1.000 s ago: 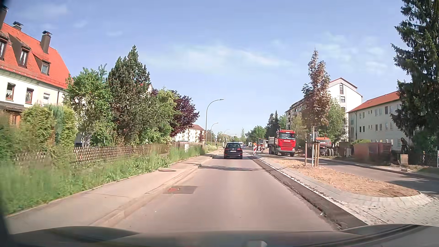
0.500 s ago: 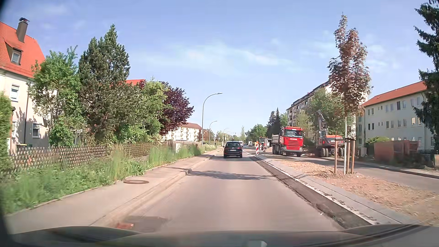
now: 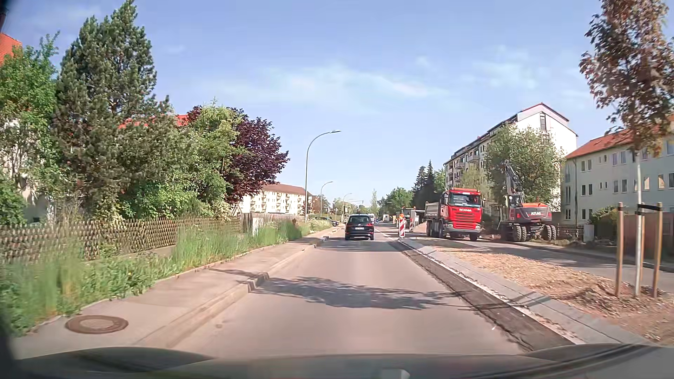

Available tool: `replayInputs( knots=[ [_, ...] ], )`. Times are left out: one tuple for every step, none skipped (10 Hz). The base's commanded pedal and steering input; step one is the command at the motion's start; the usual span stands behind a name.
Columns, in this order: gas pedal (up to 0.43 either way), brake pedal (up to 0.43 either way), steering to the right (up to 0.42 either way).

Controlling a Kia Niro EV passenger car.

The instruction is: Follow the waypoints while adhering to traffic rules and regulations

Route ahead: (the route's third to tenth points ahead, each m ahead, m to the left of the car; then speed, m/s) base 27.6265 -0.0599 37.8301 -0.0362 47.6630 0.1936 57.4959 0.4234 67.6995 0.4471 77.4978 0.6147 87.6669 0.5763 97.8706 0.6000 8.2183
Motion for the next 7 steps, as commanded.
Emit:
replayInputs(
  knots=[
    [0.000,0.000,-0.005],
    [0.020,0.000,-0.005],
    [0.039,0.000,-0.004],
    [0.039,0.000,-0.004],
    [0.039,0.000,-0.002],
    [0.047,0.000,0.000],
    [0.039,0.000,0.002]
  ],
)
